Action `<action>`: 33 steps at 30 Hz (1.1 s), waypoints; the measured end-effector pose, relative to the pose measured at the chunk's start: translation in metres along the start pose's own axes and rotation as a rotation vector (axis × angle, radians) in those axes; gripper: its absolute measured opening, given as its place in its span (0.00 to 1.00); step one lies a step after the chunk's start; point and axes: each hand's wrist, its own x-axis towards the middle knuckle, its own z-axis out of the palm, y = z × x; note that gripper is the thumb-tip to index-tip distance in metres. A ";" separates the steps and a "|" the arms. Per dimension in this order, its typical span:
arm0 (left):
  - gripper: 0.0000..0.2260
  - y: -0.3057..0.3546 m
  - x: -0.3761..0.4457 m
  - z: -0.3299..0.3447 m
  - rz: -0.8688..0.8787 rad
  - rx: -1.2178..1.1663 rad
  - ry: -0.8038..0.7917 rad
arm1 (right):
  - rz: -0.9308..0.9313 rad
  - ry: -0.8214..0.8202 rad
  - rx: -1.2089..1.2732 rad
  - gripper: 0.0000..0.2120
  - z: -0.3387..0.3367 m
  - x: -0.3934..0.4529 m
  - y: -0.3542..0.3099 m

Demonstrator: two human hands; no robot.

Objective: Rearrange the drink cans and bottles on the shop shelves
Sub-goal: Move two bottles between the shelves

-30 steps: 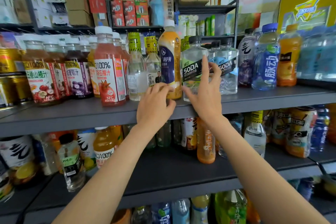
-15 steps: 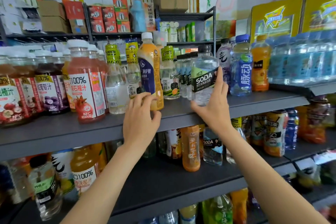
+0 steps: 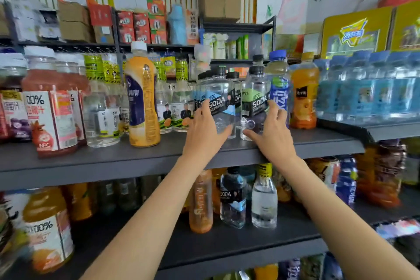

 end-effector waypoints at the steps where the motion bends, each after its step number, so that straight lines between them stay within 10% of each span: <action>1: 0.41 0.005 0.007 0.005 -0.064 -0.036 -0.009 | -0.016 0.006 -0.008 0.37 0.001 0.003 0.001; 17: 0.37 0.009 0.026 0.012 -0.349 0.015 -0.117 | -0.153 -0.337 -0.157 0.18 0.021 0.039 0.004; 23: 0.37 0.010 0.019 0.012 -0.359 0.044 -0.077 | -0.204 -0.235 -0.070 0.18 0.015 0.033 0.006; 26: 0.39 0.007 0.012 0.015 -0.243 0.100 0.064 | -0.269 0.171 0.086 0.24 0.006 0.031 0.013; 28: 0.37 0.009 0.007 0.015 -0.137 0.126 0.162 | -0.119 0.327 0.088 0.32 -0.006 0.042 0.025; 33: 0.34 0.009 0.007 0.016 -0.095 0.131 0.265 | 0.315 -0.110 0.436 0.40 -0.012 0.073 0.057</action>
